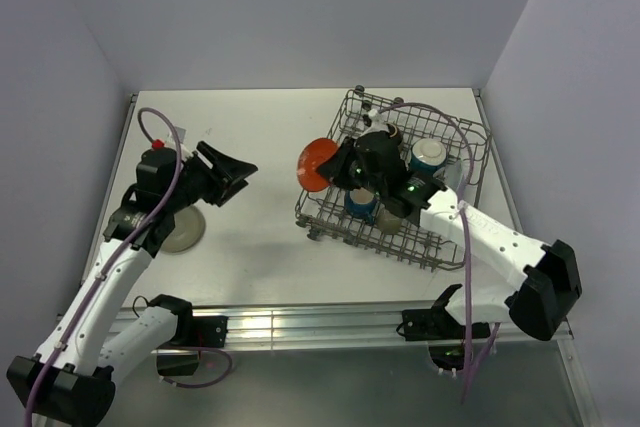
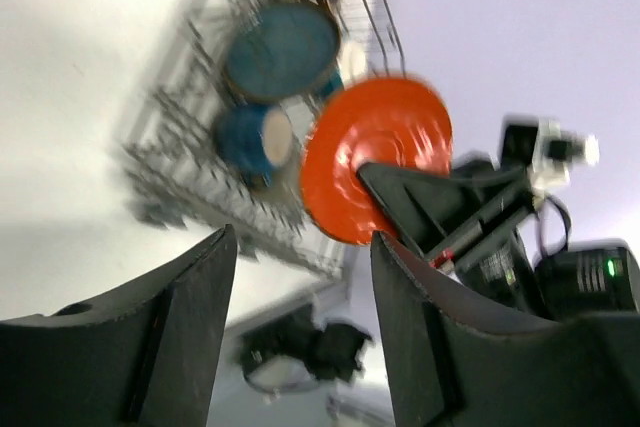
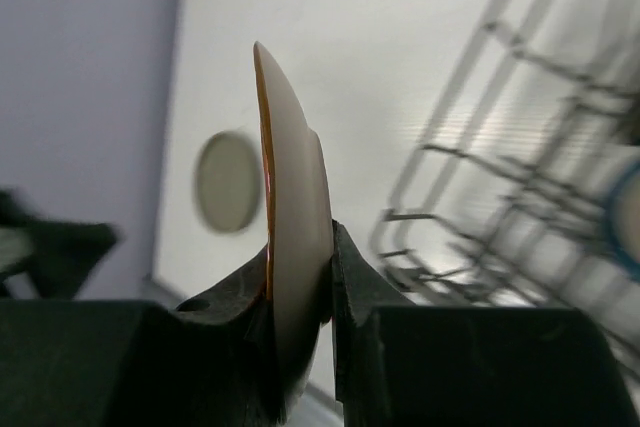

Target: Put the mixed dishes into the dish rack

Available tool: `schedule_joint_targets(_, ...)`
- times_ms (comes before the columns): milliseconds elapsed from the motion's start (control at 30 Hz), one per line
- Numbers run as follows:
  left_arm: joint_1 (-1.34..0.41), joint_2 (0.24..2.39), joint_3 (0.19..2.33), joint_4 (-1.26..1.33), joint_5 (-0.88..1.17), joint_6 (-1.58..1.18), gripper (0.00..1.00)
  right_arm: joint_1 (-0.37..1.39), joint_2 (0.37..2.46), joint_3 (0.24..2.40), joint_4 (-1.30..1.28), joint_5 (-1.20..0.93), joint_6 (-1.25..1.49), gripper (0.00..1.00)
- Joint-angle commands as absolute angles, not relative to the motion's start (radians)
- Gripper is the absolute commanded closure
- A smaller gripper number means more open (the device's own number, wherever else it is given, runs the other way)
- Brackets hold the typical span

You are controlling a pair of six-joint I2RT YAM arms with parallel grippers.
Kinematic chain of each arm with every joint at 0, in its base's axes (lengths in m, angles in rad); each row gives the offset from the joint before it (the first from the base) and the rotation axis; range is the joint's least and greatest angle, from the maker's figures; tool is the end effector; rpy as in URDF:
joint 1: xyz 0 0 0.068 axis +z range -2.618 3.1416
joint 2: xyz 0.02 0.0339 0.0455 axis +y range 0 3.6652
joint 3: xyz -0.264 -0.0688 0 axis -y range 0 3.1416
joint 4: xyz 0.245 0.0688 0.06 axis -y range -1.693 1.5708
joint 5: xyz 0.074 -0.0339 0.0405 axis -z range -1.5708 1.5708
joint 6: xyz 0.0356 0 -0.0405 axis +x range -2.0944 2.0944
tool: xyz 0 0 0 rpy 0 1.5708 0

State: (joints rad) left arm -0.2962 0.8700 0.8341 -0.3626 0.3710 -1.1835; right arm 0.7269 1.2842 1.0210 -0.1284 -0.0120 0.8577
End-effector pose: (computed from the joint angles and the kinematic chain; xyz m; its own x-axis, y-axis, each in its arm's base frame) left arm 0.1833 -0.0694 0.3249 -0.6880 -0.6923 -0.2178 -0.1202 0.4047 -0.9065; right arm 0.2230 0.1989 0.3191 -0.6954 0.3936 -0.6012 -0.2244 0.6758 0.7021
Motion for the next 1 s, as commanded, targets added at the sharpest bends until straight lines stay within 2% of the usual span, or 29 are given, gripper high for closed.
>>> schedule_joint_targets(0,-0.298,0.87,0.961,-0.578,0.123,-1.063,0.38,0.71,1.187,1.132,-0.392,0.326,0.762,1.0)
schedule_joint_targets(67,-0.298,0.876,0.988,-0.623,0.031,-1.055,0.38,0.703,1.164,1.16,-0.525,0.462,0.759,1.0)
schedule_joint_targets(167,-0.298,0.9,1.002,-0.664,0.006,-1.045,0.4,0.673,1.166,1.204,-0.668,0.601,0.773,1.0)
schedule_joint_targets(300,-0.298,0.949,1.003,-0.68,-0.047,-1.026,0.41,0.641,1.189,1.224,-0.75,0.701,0.776,1.0)
schedule_joint_targets(600,-0.296,1.066,1.019,-0.792,-0.187,-1.035,0.44,0.583,1.365,1.298,-0.815,0.768,0.749,1.0)
schedule_joint_targets(767,-0.29,1.103,1.017,-0.808,-0.248,-1.046,0.44,0.545,1.474,1.316,-0.784,0.732,0.719,1.0)
schedule_joint_targets(967,-0.212,1.175,0.991,-0.796,-0.19,-1.023,0.52,0.515,1.569,1.331,-0.75,0.718,0.693,1.0)
